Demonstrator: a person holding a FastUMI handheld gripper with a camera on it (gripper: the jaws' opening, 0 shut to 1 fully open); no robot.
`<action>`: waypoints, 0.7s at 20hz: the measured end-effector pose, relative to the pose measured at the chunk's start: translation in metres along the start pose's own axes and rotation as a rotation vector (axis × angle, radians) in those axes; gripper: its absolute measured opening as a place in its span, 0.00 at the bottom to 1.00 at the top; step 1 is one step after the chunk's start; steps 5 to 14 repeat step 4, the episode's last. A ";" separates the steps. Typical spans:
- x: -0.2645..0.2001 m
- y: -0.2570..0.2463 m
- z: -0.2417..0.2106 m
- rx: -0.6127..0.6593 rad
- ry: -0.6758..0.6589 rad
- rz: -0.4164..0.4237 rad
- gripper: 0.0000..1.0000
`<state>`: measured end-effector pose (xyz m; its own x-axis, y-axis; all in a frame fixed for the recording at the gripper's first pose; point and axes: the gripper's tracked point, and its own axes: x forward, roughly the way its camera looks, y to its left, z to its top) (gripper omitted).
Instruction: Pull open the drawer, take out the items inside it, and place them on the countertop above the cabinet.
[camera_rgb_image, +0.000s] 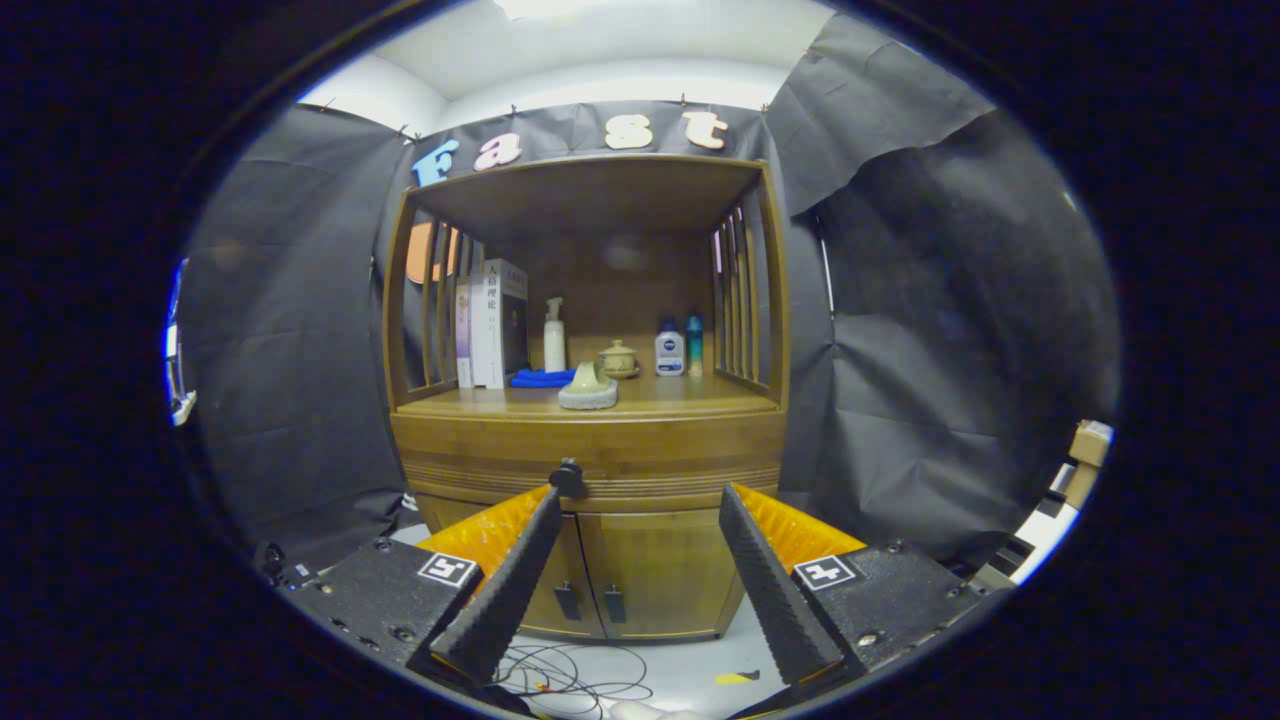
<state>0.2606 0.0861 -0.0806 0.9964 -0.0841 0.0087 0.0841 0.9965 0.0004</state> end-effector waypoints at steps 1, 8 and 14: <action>-0.001 0.001 -0.001 0.004 0.000 0.003 1.00; 0.001 -0.001 0.000 0.010 -0.009 -0.003 1.00; 0.001 -0.001 0.000 0.010 -0.009 -0.003 1.00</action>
